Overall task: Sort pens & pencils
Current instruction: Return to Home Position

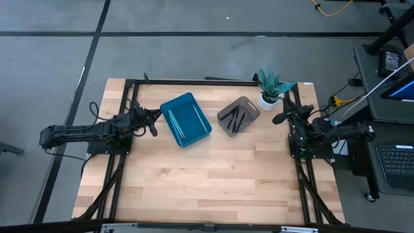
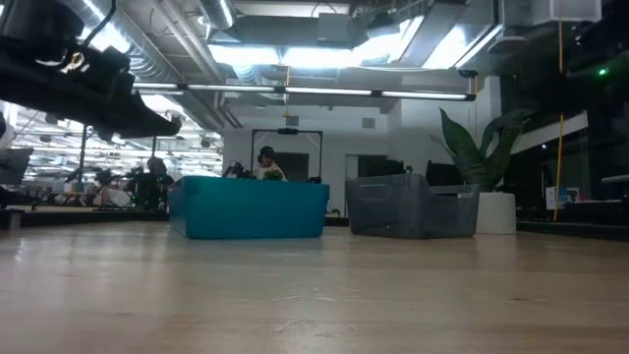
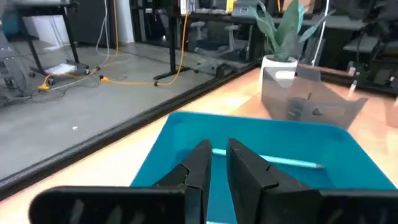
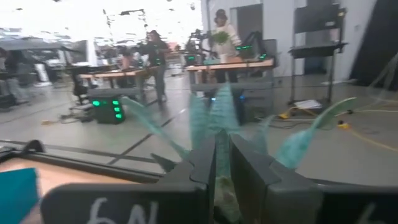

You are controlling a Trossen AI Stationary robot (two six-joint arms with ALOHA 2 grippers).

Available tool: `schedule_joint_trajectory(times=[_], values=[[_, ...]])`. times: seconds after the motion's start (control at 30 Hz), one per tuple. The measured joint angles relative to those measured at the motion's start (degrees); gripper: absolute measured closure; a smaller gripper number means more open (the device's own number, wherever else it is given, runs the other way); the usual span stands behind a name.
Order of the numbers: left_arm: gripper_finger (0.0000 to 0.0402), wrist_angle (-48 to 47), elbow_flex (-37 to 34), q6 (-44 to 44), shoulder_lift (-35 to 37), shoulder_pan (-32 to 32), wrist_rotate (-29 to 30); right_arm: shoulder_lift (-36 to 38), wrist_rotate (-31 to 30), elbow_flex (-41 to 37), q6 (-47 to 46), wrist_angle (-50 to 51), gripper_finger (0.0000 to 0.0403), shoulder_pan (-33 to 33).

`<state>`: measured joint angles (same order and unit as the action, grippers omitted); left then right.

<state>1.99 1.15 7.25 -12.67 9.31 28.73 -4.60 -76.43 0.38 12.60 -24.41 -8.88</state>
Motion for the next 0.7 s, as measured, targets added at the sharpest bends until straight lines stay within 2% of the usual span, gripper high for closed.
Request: schedule_joint_trajectory(times=[0.2, 0.4, 0.5, 0.7], values=[[0.0358, 1.8, -0.7, -3.3, -0.1, 4.6, -2.4, 0.0, 3.4, 0.0, -0.9, 4.4, 0.0356, 5.0], [0.0358, 1.8, -0.7, -1.6, -0.4, 7.5, -3.4, 0.0, 7.6, 0.0, -9.8, 13.8, 0.0356, 8.7], [0.0358, 1.9, -0.7, -1.5, -0.3, 8.1, -2.2, 0.0, 7.6, 0.0, -12.0, 17.2, 0.0356, 9.2], [0.0358, 1.9, -0.7, -0.4, -0.3, 8.3, -2.1, 0.0, 7.6, 0.0, -9.6, 17.7, 0.0356, 9.2]])
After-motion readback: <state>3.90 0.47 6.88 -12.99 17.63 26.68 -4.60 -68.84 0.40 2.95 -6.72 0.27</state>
